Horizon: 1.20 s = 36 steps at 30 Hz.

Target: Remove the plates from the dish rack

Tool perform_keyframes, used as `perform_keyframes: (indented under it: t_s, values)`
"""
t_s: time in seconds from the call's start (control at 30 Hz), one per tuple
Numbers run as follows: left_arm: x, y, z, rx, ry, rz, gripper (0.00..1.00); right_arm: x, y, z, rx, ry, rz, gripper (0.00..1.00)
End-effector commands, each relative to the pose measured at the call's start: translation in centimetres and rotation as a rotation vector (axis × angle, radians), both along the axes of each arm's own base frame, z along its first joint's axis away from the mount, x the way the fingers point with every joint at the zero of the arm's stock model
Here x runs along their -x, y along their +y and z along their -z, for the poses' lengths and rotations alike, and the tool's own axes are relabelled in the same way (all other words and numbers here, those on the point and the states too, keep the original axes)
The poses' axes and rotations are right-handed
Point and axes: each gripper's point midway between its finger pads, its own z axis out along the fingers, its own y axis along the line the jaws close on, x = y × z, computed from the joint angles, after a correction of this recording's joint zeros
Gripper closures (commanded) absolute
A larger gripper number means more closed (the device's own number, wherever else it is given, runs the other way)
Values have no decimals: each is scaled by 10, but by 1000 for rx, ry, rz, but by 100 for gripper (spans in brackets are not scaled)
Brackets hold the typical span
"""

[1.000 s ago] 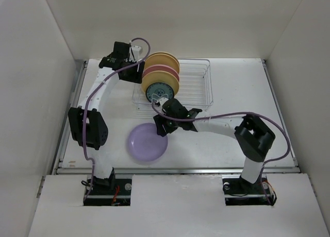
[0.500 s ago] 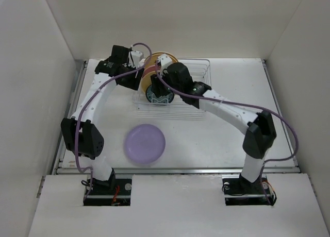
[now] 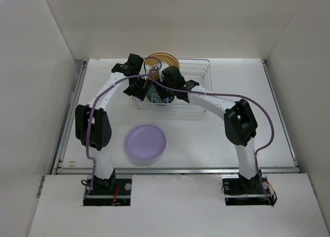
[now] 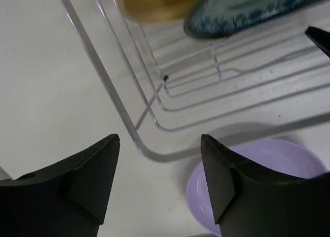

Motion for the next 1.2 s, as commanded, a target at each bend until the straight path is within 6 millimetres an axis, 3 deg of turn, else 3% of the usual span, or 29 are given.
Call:
perform_keyframes:
  t_s: [0.0, 0.07, 0.13, 0.2, 0.23, 0.3, 0.43, 0.53, 0.57, 0.6, 0.67, 0.7, 0.87, 0.93, 1.03, 1.1, 1.17]
  values:
    - [-18, 3, -9, 27, -8, -83, 39, -21, 6, -33, -39, -96, -8, 32]
    - [-21, 7, -7, 61, 22, -115, 40, -23, 0, -34, -23, -91, -5, 34]
    - [-31, 19, -6, 88, 34, -165, 40, -15, -2, -70, -66, -127, -20, 32]
    - [-34, 19, 4, 153, 85, -180, 42, -1, -6, -81, -81, -128, -55, 30]
    - [-42, 24, 2, 184, 81, -194, 44, 4, -10, -103, -108, -161, -55, 30]
    - [-37, 15, 10, 249, 159, -176, 53, 11, -13, -107, -109, -166, -70, 30]
    - [-35, 2, 29, 320, 252, -151, 62, 2, -15, -92, -102, -138, -71, 30]
    - [-36, -4, 32, 327, 256, -139, 70, -9, -10, -65, -82, -98, -75, 32]
    - [-34, -3, 35, 325, 265, -140, 79, -16, -10, -65, -90, -98, -73, 32]
    - [-31, -4, 37, 331, 276, -139, 83, -20, -5, -48, -79, -74, -80, 34]
    - [-29, 0, 41, 330, 288, -150, 88, -26, 2, -47, -85, -69, -92, 37]
    - [-27, 0, 44, 327, 299, -152, 99, -27, 3, -34, -73, -52, -91, 37]
    - [-29, 0, 48, 379, 325, -185, 100, -33, 0, -38, -56, -76, -72, 40]
    - [-30, -5, 44, 403, 322, -175, 100, -35, -3, -35, -59, -72, -70, 44]
    - [-29, -9, 43, 428, 334, -191, 100, -34, 1, -36, -75, -73, -89, 66]
    - [-28, -14, 42, 459, 346, -193, 100, -34, 0, -29, -58, -61, -94, 91]
    - [-30, -17, 39, 502, 356, -224, 100, -35, -4, -38, -56, -81, -75, 100]
